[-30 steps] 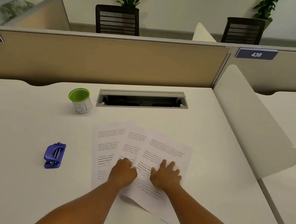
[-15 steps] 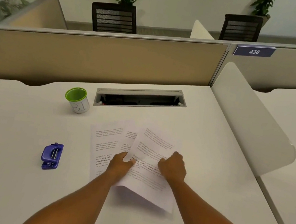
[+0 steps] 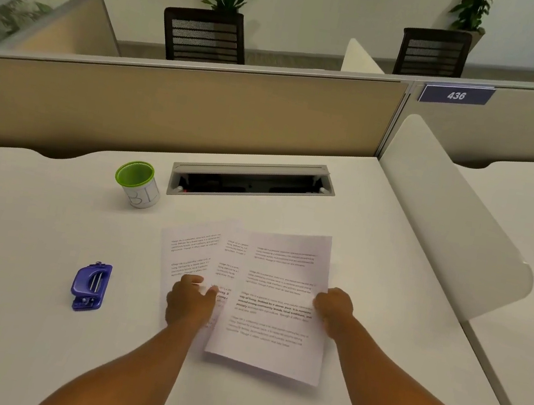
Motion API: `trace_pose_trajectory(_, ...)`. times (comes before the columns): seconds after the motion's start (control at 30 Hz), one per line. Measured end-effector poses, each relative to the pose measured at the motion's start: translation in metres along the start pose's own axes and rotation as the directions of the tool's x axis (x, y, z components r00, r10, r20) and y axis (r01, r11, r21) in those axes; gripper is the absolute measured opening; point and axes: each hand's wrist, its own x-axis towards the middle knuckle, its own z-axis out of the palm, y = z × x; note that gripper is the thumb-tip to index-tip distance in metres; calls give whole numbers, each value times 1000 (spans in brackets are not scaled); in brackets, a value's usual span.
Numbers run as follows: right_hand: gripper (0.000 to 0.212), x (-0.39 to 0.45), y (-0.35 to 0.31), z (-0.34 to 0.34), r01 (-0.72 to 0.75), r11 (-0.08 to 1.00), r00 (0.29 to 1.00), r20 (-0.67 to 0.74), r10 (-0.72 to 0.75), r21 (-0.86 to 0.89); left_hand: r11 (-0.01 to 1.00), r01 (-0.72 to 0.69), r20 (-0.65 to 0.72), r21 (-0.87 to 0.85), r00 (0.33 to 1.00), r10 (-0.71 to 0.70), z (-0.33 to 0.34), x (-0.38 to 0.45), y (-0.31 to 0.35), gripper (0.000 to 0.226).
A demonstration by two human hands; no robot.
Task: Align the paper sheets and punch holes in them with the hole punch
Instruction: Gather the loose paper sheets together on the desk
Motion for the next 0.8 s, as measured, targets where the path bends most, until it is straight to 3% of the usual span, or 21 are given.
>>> trace_pose_trajectory(0.23, 26, -3, 4, -2, -59, 996, 998, -28, 57, -67, 953, -57, 37, 296, 998, 48, 6, -8, -10, 87)
trace_pose_trajectory(0.37, 27, -3, 5, -1, -97, 993, 995, -40, 95, -61, 978, -23, 23, 205, 1000, 18, 10, -12, -8, 92)
trace_pose_trajectory(0.53, 27, -8, 5, 0, -98, 995, 994, -42, 97, -29, 992, 38, 79, 120, 996, -47, 11, -5, -3, 81)
trace_pose_trajectory(0.67, 29, -10, 5, -1, -68, 997, 997, -29, 69, 29, 992, 45, 172, 118, 983, -65, 6, 2, -5, 52)
trace_pose_trajectory(0.8, 30, -6, 7, -2, -36, 994, 999, -18, 38, 99, 996, -15, 181, -92, 983, 32, 0, -4, 2, 35)
